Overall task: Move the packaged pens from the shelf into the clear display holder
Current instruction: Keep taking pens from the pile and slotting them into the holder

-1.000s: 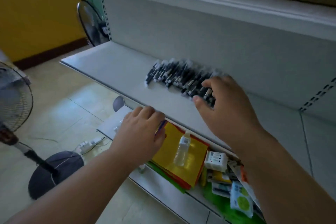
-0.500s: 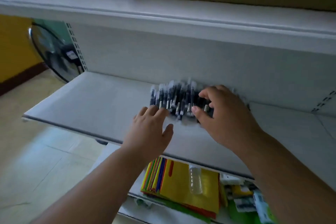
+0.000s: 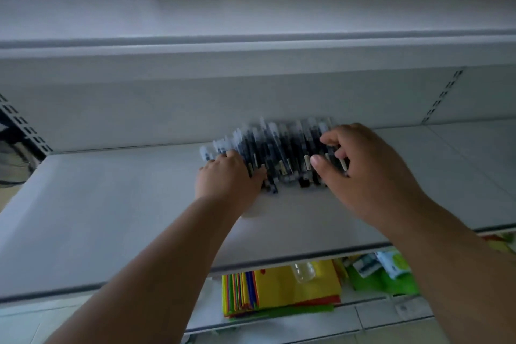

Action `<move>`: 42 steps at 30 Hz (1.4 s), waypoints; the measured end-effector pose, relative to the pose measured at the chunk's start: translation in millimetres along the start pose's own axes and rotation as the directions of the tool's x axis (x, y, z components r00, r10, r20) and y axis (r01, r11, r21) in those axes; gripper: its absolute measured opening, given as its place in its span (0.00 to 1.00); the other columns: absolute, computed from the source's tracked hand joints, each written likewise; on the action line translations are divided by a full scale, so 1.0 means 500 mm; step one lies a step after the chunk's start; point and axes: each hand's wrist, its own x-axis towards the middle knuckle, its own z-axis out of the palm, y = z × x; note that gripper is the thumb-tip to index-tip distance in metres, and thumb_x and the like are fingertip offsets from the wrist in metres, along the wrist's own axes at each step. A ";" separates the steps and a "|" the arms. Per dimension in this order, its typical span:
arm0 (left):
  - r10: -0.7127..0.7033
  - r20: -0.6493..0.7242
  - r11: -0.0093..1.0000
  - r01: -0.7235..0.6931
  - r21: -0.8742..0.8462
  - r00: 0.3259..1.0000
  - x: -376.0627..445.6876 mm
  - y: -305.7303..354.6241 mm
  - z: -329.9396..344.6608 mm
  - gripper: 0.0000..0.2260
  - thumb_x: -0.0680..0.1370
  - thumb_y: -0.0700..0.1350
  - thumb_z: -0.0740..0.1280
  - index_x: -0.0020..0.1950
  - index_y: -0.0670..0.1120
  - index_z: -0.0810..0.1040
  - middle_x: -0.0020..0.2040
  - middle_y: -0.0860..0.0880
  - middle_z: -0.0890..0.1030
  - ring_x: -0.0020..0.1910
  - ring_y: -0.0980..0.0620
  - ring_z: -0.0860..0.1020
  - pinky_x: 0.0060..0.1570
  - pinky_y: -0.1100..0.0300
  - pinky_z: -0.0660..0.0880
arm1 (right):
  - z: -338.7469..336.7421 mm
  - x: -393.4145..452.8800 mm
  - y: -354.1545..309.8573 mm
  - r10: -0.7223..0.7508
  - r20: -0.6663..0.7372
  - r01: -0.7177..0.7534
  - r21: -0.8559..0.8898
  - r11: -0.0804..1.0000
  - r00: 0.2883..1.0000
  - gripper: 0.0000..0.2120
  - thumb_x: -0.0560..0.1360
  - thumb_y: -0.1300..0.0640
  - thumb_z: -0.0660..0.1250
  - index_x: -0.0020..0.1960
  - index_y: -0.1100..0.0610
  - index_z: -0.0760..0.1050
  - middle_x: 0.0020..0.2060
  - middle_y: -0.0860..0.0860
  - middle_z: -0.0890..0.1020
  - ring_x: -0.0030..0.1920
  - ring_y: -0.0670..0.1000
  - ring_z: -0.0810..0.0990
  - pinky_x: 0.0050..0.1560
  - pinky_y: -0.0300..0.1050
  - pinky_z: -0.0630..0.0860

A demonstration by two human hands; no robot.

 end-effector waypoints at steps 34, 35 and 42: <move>-0.030 -0.018 0.351 -0.006 -0.936 0.999 -0.137 -0.121 -0.014 0.06 0.77 0.38 0.60 0.45 0.47 0.73 0.32 0.50 0.72 0.30 0.48 0.67 0.31 0.54 0.63 | 0.156 0.110 -0.027 0.173 0.203 -0.153 -0.112 0.982 0.964 0.15 0.77 0.48 0.67 0.59 0.56 0.74 0.51 0.51 0.79 0.49 0.54 0.79 0.48 0.45 0.74; -0.040 -0.003 0.312 0.010 -0.950 0.999 -0.144 -0.123 -0.016 0.07 0.77 0.38 0.60 0.45 0.49 0.74 0.31 0.50 0.70 0.29 0.50 0.65 0.31 0.55 0.61 | 0.160 0.111 -0.031 0.182 0.204 -0.161 -0.118 0.980 0.962 0.16 0.78 0.49 0.67 0.61 0.56 0.73 0.52 0.52 0.80 0.50 0.54 0.79 0.49 0.44 0.74; -0.028 -0.001 0.183 0.005 -0.983 1.000 -0.173 -0.119 -0.034 0.09 0.83 0.37 0.57 0.52 0.46 0.76 0.27 0.53 0.63 0.25 0.54 0.59 0.25 0.60 0.57 | 0.167 0.130 -0.059 0.289 0.266 -0.247 -0.182 0.952 0.920 0.03 0.74 0.62 0.68 0.42 0.58 0.76 0.33 0.55 0.78 0.32 0.55 0.74 0.33 0.42 0.72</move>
